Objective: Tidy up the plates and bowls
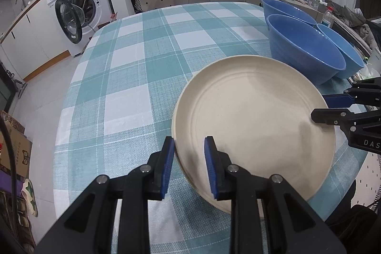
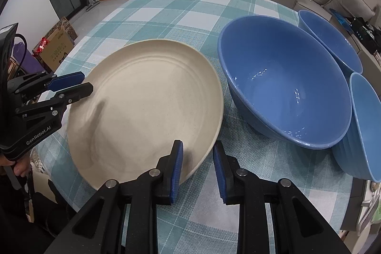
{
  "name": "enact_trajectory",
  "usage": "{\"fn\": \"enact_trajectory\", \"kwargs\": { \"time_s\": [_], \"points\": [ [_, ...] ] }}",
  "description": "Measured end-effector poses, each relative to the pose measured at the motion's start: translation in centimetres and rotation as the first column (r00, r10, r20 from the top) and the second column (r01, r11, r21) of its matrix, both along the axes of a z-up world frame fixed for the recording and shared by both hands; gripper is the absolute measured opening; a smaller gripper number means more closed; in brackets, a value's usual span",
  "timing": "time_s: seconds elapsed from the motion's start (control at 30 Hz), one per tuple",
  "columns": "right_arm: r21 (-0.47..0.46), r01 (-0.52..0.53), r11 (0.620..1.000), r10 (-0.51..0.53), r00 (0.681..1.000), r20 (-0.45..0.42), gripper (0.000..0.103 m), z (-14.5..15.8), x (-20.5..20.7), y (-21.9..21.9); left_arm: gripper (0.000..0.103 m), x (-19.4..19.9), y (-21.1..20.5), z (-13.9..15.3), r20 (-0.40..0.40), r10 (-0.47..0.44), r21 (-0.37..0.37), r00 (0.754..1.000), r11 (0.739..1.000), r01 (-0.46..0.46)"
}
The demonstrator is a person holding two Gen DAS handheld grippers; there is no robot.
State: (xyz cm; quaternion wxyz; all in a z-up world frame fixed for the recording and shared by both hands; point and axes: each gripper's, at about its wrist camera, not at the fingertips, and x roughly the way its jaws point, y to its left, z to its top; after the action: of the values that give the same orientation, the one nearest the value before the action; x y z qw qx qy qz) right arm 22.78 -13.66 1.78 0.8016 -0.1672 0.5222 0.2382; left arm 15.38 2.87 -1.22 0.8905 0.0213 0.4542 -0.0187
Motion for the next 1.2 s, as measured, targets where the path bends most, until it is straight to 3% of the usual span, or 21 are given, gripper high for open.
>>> {"fn": "enact_trajectory", "kwargs": {
  "time_s": [0.43, 0.7, 0.83, 1.0, 1.13, 1.2],
  "points": [
    [-0.021, -0.017, 1.0, 0.016, 1.0, -0.02, 0.031, -1.6, 0.5, 0.5, 0.027, 0.1, 0.7, -0.8, -0.032, 0.027, 0.0, 0.999, 1.0, -0.027],
    [-0.051, -0.048, 0.998, 0.047, 0.999, -0.018, 0.037, -1.8, 0.4, 1.2, 0.041, 0.1, 0.6, -1.1, -0.037, 0.019, -0.001, 0.999, 1.0, -0.019],
    [-0.059, -0.064, 0.996, 0.063, 0.998, -0.024, 0.048, -1.9, 0.2, 1.4, 0.05, 0.2, 0.6, -1.3, -0.039, 0.025, 0.005, 0.999, 1.0, -0.025],
    [-0.059, -0.06, 0.996, 0.058, 0.998, -0.027, 0.051, -1.9, 0.2, 1.3, 0.051, 0.4, 0.6, -1.4, -0.038, 0.021, 0.0, 0.999, 1.0, -0.021],
    [-0.061, -0.059, 0.996, 0.057, 0.998, -0.032, 0.062, -2.0, 0.3, 1.2, 0.051, 0.5, 0.4, -1.5, -0.036, 0.009, 0.006, 0.999, 1.0, -0.009],
    [-0.059, -0.057, 0.997, 0.055, 0.998, -0.032, 0.063, -2.0, 0.1, 1.0, 0.051, 0.5, 0.4, -1.5, -0.039, 0.006, 0.003, 0.999, 1.0, -0.006]
  ]
}}
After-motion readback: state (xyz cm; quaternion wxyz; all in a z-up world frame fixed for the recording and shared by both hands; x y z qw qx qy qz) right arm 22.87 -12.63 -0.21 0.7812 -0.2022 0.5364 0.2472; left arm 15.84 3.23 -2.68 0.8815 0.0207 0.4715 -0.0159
